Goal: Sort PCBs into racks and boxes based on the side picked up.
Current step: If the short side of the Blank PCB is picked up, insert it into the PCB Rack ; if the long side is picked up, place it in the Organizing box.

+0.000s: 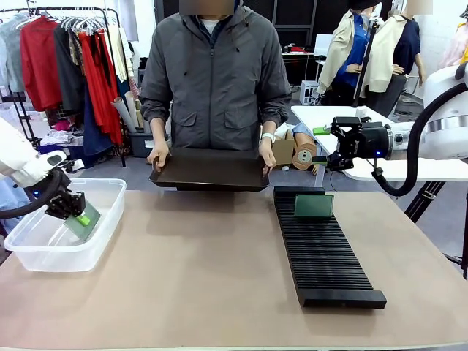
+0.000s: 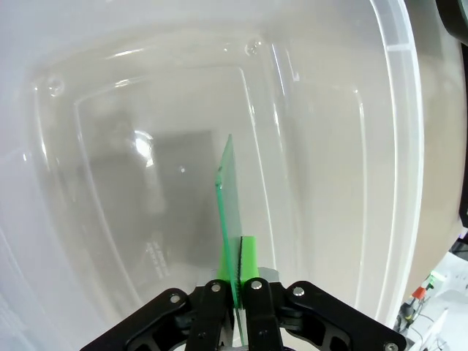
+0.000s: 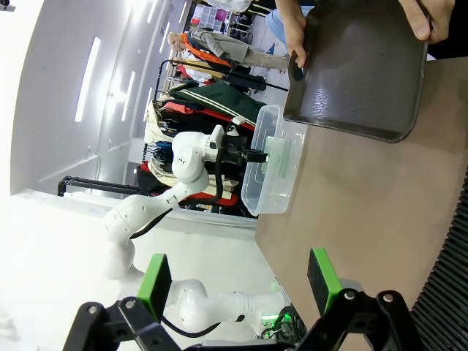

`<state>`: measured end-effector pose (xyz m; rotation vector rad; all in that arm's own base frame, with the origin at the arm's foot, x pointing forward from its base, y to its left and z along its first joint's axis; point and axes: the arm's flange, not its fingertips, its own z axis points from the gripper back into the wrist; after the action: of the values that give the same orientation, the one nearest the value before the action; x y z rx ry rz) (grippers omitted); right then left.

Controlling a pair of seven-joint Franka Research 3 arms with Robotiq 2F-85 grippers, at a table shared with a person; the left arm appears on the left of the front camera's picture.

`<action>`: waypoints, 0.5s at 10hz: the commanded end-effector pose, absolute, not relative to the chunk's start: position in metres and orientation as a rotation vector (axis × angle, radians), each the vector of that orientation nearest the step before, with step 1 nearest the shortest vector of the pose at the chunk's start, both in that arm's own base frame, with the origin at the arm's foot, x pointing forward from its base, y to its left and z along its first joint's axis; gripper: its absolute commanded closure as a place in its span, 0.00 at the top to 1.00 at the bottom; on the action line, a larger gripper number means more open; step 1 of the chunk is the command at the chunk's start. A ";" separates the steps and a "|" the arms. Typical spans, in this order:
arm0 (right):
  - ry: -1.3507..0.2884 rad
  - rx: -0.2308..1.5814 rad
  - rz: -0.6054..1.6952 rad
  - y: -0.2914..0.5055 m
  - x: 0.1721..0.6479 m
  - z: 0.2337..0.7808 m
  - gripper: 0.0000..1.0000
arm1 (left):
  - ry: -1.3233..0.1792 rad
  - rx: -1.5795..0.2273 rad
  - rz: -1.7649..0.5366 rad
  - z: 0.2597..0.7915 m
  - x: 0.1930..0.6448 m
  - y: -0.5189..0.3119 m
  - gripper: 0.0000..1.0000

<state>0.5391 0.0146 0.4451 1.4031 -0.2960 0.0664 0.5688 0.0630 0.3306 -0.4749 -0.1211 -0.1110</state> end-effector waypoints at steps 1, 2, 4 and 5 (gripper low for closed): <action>-0.297 1.403 0.064 0.015 0.539 0.447 1.00 | -0.154 -0.498 -0.130 0.331 0.573 0.065 0.27; -0.297 1.403 0.064 0.015 0.539 0.447 1.00 | -0.154 -0.498 -0.132 0.332 0.573 0.065 0.46; -0.297 1.403 0.064 0.015 0.539 0.447 1.00 | -0.147 -0.498 -0.133 0.335 0.576 0.064 0.86; -0.297 1.403 0.064 0.015 0.539 0.447 1.00 | -0.142 -0.480 -0.128 0.341 0.575 0.064 1.00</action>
<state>0.5391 0.0146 0.4451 1.4031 -0.2960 0.0664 0.5748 0.0622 0.3361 -0.4729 -0.1349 -0.1214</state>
